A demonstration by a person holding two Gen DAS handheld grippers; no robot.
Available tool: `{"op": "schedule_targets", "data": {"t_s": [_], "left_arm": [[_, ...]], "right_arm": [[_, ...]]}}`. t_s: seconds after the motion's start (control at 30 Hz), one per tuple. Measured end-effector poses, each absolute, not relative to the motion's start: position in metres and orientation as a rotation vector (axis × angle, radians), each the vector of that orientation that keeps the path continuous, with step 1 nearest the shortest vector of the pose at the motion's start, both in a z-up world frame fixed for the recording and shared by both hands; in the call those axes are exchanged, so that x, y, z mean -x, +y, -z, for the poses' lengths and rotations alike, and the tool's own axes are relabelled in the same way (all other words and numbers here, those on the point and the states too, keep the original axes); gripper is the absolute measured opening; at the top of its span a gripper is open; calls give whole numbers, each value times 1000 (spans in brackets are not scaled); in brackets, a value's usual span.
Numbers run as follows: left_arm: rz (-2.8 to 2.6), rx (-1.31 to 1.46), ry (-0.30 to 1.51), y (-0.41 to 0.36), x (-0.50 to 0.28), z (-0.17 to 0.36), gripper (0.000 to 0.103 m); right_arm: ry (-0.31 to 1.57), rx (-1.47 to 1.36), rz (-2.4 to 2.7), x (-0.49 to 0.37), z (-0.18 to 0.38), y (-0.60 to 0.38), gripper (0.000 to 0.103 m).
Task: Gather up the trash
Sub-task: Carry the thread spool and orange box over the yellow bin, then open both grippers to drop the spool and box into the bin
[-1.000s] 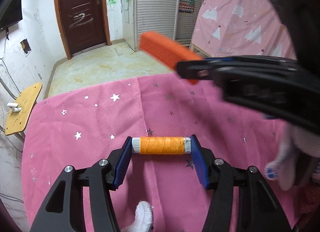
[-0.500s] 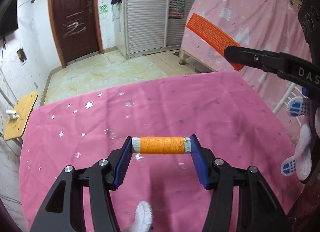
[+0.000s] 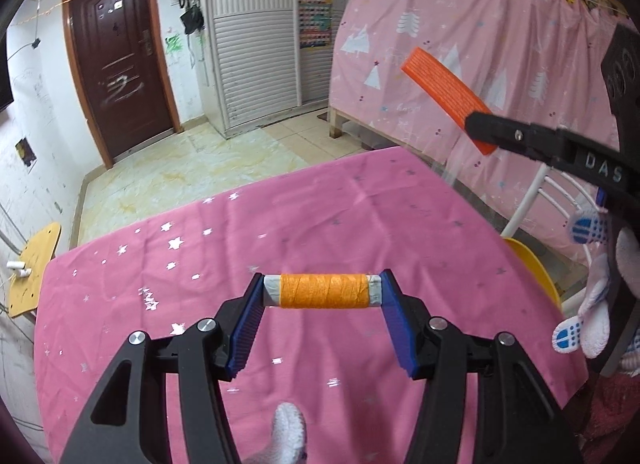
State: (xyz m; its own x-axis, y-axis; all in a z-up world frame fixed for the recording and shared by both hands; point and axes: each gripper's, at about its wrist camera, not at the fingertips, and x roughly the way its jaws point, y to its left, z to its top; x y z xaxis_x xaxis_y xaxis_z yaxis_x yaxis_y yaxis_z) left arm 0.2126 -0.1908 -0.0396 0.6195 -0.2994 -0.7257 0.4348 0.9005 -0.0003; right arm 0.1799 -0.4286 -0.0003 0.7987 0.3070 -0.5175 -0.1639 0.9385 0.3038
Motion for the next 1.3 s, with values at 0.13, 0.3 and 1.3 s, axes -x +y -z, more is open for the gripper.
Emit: {"op": "schedule_targets", "data": {"t_s": [0.13,0.3,1.3], "left_arm": [[456,-202,793,-212,-204,36,49],[492,-238,796,-245,-194,37,49],[689,-281,865,-417,-166,56,49]], "right_arm": [[593,-294,-207,-165,12,-462,23],[595,-347,-146,-148,30,-502,23],[641,-493,63,-94,119,-631,46]]}}
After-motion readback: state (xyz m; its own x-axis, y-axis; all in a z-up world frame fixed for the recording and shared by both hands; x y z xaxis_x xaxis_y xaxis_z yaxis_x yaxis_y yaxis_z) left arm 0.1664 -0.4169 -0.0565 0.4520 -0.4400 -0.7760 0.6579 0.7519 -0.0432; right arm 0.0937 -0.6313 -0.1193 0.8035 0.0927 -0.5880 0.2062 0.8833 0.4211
